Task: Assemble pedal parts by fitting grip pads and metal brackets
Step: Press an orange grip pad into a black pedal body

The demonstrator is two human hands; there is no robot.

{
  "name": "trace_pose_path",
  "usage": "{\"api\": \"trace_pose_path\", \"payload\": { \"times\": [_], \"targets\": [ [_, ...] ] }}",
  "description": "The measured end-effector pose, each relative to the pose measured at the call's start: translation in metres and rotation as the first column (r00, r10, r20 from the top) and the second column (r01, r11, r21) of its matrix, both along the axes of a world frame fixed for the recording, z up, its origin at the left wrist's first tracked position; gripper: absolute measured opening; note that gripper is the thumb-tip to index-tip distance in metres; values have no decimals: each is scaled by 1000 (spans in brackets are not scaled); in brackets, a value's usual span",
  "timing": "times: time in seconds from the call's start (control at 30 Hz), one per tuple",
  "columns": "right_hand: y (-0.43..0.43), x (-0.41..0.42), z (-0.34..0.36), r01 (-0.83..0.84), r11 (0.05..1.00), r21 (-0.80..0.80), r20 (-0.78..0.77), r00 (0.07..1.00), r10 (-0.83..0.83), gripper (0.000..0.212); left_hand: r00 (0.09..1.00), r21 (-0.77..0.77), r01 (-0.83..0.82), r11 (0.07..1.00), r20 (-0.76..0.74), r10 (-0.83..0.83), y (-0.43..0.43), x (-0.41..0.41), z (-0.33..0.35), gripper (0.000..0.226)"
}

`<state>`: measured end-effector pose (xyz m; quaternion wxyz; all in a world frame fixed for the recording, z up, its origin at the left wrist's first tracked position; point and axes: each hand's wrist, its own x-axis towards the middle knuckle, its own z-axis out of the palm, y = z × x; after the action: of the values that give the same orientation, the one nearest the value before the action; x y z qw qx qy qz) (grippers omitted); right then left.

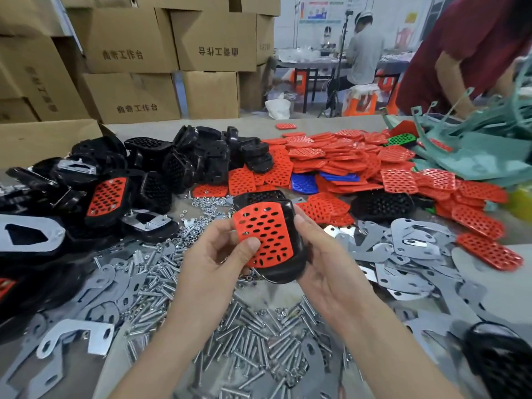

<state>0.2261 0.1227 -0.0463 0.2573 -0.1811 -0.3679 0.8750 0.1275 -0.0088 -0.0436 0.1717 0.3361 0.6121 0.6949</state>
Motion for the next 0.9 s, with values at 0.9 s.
{"api": "trace_pose_path", "payload": {
  "times": [0.9],
  "targets": [
    [-14, -5, -1, -14, 986, 169, -59, 998, 25, 54, 996, -73, -88, 993, 8, 89, 1, -1, -8, 58]
  ]
}}
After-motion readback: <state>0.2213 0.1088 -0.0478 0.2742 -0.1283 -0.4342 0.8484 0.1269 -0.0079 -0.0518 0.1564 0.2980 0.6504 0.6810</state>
